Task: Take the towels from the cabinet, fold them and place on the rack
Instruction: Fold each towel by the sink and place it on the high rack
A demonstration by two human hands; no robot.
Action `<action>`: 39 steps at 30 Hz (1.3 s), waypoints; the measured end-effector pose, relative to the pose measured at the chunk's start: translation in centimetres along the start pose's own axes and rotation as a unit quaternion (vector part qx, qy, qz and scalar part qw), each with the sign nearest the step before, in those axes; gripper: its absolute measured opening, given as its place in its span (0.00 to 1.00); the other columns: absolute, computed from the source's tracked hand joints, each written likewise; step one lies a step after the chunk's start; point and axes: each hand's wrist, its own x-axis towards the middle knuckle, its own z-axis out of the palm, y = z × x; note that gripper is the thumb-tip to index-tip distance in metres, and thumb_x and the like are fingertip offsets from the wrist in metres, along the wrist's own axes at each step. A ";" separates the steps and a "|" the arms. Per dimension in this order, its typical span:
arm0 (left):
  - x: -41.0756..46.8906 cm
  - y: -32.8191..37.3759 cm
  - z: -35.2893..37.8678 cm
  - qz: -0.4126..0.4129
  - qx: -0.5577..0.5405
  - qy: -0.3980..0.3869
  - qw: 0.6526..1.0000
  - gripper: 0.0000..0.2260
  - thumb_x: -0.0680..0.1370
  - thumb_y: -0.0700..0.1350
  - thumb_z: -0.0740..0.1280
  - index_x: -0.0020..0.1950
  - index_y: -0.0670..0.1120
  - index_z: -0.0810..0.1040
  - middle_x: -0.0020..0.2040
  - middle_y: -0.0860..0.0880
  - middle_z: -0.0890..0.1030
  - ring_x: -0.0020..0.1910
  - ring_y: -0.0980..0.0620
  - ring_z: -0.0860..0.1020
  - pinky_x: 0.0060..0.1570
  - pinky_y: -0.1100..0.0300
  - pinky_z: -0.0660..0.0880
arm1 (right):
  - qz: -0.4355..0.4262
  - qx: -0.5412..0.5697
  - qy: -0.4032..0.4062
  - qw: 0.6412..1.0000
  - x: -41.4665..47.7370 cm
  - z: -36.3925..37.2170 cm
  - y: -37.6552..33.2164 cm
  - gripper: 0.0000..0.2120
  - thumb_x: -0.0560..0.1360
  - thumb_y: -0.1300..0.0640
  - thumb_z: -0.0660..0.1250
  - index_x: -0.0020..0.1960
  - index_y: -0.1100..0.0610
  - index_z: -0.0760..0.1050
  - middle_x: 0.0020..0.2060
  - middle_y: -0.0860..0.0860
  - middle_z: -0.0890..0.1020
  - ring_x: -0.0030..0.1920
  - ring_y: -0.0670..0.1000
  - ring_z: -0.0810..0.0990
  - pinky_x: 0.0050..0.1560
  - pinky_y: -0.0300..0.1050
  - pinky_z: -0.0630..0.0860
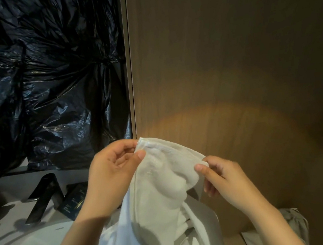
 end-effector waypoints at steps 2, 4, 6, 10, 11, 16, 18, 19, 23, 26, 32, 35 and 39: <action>0.2 0.1 -0.1 0.007 0.015 0.005 1.000 0.08 0.75 0.38 0.70 0.49 0.50 0.83 0.44 0.50 0.85 0.44 0.52 0.84 0.45 0.60 0.81 | -0.036 -0.093 -0.006 0.995 0.2 -0.7 -0.1 0.22 0.76 0.29 0.54 0.43 0.44 0.75 0.32 0.46 0.83 0.30 0.45 0.81 0.32 0.41 0.77; 0.5 0.2 -0.2 0.010 0.019 0.003 1.000 0.07 0.75 0.39 0.70 0.49 0.50 0.83 0.45 0.50 0.85 0.44 0.52 0.84 0.46 0.56 0.81 | -0.055 -0.147 -0.005 0.988 0.5 -1.5 -0.6 0.27 0.77 0.29 0.47 0.41 0.44 0.76 0.31 0.44 0.82 0.29 0.43 0.79 0.29 0.36 0.72; 0.8 0.3 -0.5 0.016 0.026 -0.002 1.000 0.07 0.74 0.40 0.71 0.49 0.51 0.83 0.45 0.51 0.85 0.45 0.52 0.84 0.46 0.55 0.79 | -0.043 -0.180 -0.009 0.983 1.0 -2.5 -1.3 0.27 0.77 0.31 0.47 0.38 0.46 0.76 0.29 0.42 0.81 0.27 0.43 0.78 0.30 0.33 0.69; 1.3 0.2 -0.8 0.020 0.064 0.004 0.998 0.07 0.74 0.43 0.71 0.49 0.53 0.82 0.45 0.56 0.85 0.44 0.57 0.84 0.42 0.63 0.79 | -0.037 -0.144 -0.084 0.985 1.7 -3.9 -2.5 0.19 0.72 0.33 0.57 0.37 0.42 0.80 0.25 0.45 0.78 0.26 0.43 0.75 0.31 0.33 0.71; 1.5 0.0 -0.8 0.018 0.070 0.010 0.997 0.06 0.74 0.43 0.71 0.49 0.53 0.82 0.44 0.57 0.85 0.43 0.58 0.83 0.40 0.65 0.79 | -0.042 -0.124 -0.109 0.985 1.6 -3.9 -2.5 0.17 0.72 0.34 0.60 0.41 0.41 0.82 0.25 0.46 0.78 0.25 0.43 0.74 0.31 0.33 0.71; 1.4 -1.2 -0.3 -0.008 0.059 0.013 0.998 0.06 0.74 0.41 0.71 0.50 0.50 0.82 0.44 0.55 0.85 0.43 0.57 0.84 0.40 0.67 0.79 | -0.045 -0.055 -0.163 0.984 0.4 -1.8 -1.2 0.07 0.78 0.48 0.67 0.47 0.43 0.84 0.24 0.47 0.79 0.26 0.41 0.72 0.32 0.31 0.67; 1.2 -1.6 -0.3 -0.015 0.055 0.013 0.998 0.06 0.74 0.42 0.72 0.49 0.51 0.83 0.45 0.53 0.85 0.44 0.56 0.84 0.44 0.63 0.79 | -0.036 -0.049 -0.153 0.986 -0.1 -0.8 -0.6 0.08 0.78 0.52 0.67 0.45 0.45 0.85 0.24 0.47 0.79 0.26 0.41 0.73 0.34 0.34 0.70; 1.1 -1.7 -0.2 -0.016 0.054 0.012 0.998 0.06 0.74 0.43 0.72 0.49 0.51 0.83 0.45 0.53 0.85 0.44 0.55 0.84 0.45 0.61 0.79 | -0.034 -0.052 -0.146 0.987 -0.3 -0.5 -0.4 0.09 0.78 0.53 0.66 0.44 0.47 0.85 0.25 0.47 0.79 0.27 0.41 0.74 0.36 0.37 0.72; 1.2 -1.9 -0.1 -0.010 0.073 0.022 0.997 0.06 0.74 0.44 0.72 0.49 0.51 0.83 0.44 0.54 0.85 0.44 0.56 0.84 0.45 0.60 0.78 | -0.085 -0.096 -0.081 0.988 -0.6 0.2 -0.4 0.10 0.79 0.52 0.66 0.42 0.46 0.83 0.31 0.41 0.81 0.32 0.42 0.79 0.37 0.39 0.75; 1.8 -1.8 -0.3 -0.012 0.087 0.049 0.995 0.06 0.74 0.43 0.71 0.49 0.52 0.82 0.44 0.55 0.85 0.43 0.59 0.83 0.45 0.60 0.78 | -0.181 -0.185 0.059 0.964 -0.4 -0.9 -0.7 0.08 0.80 0.49 0.62 0.44 0.45 0.78 0.34 0.39 0.79 0.35 0.41 0.78 0.35 0.30 0.70; 3.3 -1.8 0.0 -0.022 0.108 0.063 0.992 0.05 0.76 0.43 0.70 0.50 0.52 0.81 0.45 0.56 0.84 0.42 0.63 0.82 0.41 0.68 0.76 | -0.253 -0.334 0.128 0.899 0.8 -3.7 -1.8 0.11 0.82 0.48 0.54 0.47 0.47 0.73 0.34 0.41 0.78 0.31 0.42 0.75 0.31 0.38 0.73; 4.0 -1.6 0.1 -0.039 0.091 0.065 0.993 0.05 0.76 0.43 0.70 0.50 0.51 0.81 0.46 0.54 0.84 0.45 0.57 0.83 0.44 0.62 0.78 | -0.253 -0.356 0.066 0.897 1.5 -4.9 -2.0 0.17 0.83 0.39 0.46 0.45 0.43 0.69 0.34 0.40 0.75 0.33 0.41 0.75 0.34 0.40 0.73; 4.6 -1.3 0.3 -0.054 0.060 0.069 0.994 0.04 0.76 0.43 0.69 0.49 0.51 0.81 0.46 0.52 0.84 0.46 0.53 0.83 0.46 0.57 0.79 | -0.238 -0.384 0.003 0.892 2.1 -5.2 -2.0 0.23 0.79 0.32 0.43 0.47 0.43 0.71 0.37 0.39 0.75 0.37 0.41 0.76 0.37 0.37 0.74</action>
